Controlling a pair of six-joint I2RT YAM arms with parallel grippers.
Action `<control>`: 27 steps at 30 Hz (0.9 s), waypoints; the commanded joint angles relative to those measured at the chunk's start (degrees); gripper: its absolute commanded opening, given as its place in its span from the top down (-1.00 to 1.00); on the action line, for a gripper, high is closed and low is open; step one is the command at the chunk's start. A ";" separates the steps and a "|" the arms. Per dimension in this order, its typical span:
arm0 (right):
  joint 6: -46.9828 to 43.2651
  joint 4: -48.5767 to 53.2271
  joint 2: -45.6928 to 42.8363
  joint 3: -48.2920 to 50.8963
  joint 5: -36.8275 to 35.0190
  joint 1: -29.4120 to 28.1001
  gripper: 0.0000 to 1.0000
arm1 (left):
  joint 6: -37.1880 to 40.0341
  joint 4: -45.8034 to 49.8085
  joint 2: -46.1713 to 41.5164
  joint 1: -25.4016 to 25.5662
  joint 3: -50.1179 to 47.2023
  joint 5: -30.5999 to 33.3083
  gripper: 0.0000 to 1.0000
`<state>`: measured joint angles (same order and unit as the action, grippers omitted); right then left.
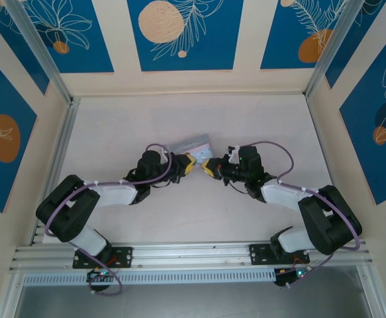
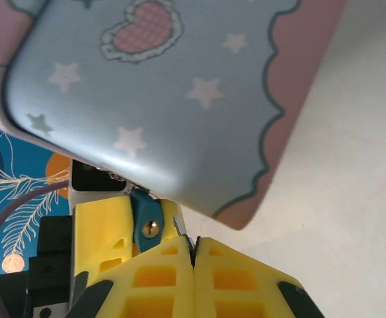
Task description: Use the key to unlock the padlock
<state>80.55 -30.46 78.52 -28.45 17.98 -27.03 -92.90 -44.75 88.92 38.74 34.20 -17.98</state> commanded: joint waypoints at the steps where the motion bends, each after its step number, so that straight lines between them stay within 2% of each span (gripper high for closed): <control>1: 0.24 -0.62 -1.94 1.19 -0.85 0.63 1.00 | 1.23 -2.22 0.10 -0.40 1.84 -2.61 1.00; 27: -0.17 1.89 -2.63 -2.05 -0.84 -0.84 1.00 | 1.21 -1.83 0.90 -0.37 2.46 -3.03 1.00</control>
<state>80.55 -29.78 77.67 -29.04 17.93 -27.44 -92.55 -44.51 89.34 38.74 35.00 -19.55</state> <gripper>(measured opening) 0.050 0.093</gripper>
